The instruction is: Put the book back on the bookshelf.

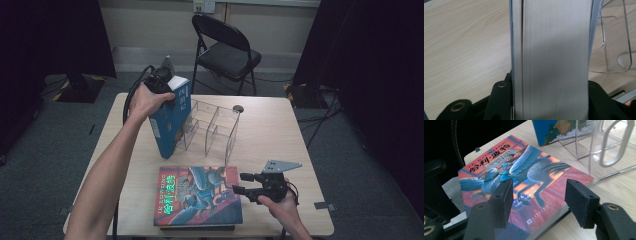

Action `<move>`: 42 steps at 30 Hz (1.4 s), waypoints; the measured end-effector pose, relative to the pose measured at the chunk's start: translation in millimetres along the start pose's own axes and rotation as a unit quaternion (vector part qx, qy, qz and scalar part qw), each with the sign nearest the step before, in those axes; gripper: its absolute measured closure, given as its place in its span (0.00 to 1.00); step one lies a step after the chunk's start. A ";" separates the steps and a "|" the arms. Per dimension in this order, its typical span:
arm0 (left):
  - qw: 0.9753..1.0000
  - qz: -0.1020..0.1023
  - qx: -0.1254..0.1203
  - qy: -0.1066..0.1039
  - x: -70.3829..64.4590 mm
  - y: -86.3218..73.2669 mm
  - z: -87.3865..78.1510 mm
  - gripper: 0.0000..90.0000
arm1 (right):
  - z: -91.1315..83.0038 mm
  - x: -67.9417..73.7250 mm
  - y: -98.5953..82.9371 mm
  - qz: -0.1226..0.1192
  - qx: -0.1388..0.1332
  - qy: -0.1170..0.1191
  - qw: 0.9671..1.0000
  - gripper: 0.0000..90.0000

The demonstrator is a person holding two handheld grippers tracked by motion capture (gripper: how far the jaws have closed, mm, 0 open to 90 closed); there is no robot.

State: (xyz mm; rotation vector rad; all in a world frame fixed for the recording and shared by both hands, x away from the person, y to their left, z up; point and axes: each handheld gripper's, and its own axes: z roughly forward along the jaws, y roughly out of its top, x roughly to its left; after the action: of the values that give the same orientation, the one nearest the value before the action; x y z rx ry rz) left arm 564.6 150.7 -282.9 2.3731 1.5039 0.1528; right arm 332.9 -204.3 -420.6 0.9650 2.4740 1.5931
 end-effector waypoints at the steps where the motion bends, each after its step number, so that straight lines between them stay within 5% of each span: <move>1: 1.000 0.000 0.001 -0.001 1.1 0.8 0.4 0.67 | -0.2 0.2 -0.2 -0.001 0.001 0.000 1.000 0.44; 13: 0.998 0.004 -0.058 -0.003 13.0 -11.3 -12.3 0.59 | 4.1 4.7 -1.7 -0.007 0.010 0.008 1.000 0.44; 22: 0.994 0.006 -0.105 -0.025 14.9 -28.8 -8.9 0.57 | 2.5 5.7 -1.5 -0.008 0.005 0.004 1.000 0.44; 27: 0.990 0.021 -0.136 -0.020 11.9 -42.6 -10.7 0.54 | 2.2 6.0 -1.7 -0.008 0.005 0.004 1.000 0.44; 29: 0.988 0.023 -0.153 -0.027 12.8 -50.1 -11.2 0.52 | 2.0 5.7 -1.7 -0.007 0.004 0.004 1.000 0.44; 31: 0.984 0.004 -0.169 -0.051 16.8 -57.8 -10.9 0.52 | 1.9 5.8 -1.7 -0.007 0.004 0.003 1.000 0.44; 33: 0.981 0.022 -0.183 -0.052 18.2 -65.4 -11.0 0.50 | 2.4 5.7 -1.6 -0.007 0.005 0.002 1.000 0.44; 40: 0.977 0.033 -0.208 -0.036 14.9 -84.3 -8.3 0.50 | 5.4 7.2 -1.7 -0.008 0.009 0.003 1.000 0.44; 42: 0.973 0.033 -0.224 -0.045 15.7 -89.6 -4.9 0.48 | 5.5 7.7 -1.7 -0.008 0.009 0.003 1.000 0.44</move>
State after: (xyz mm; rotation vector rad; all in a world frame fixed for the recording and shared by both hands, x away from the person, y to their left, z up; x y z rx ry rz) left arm 493.1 200.7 -309.0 2.0368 1.1967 0.3555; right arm 327.8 -196.4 -422.5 0.9420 2.4970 1.5745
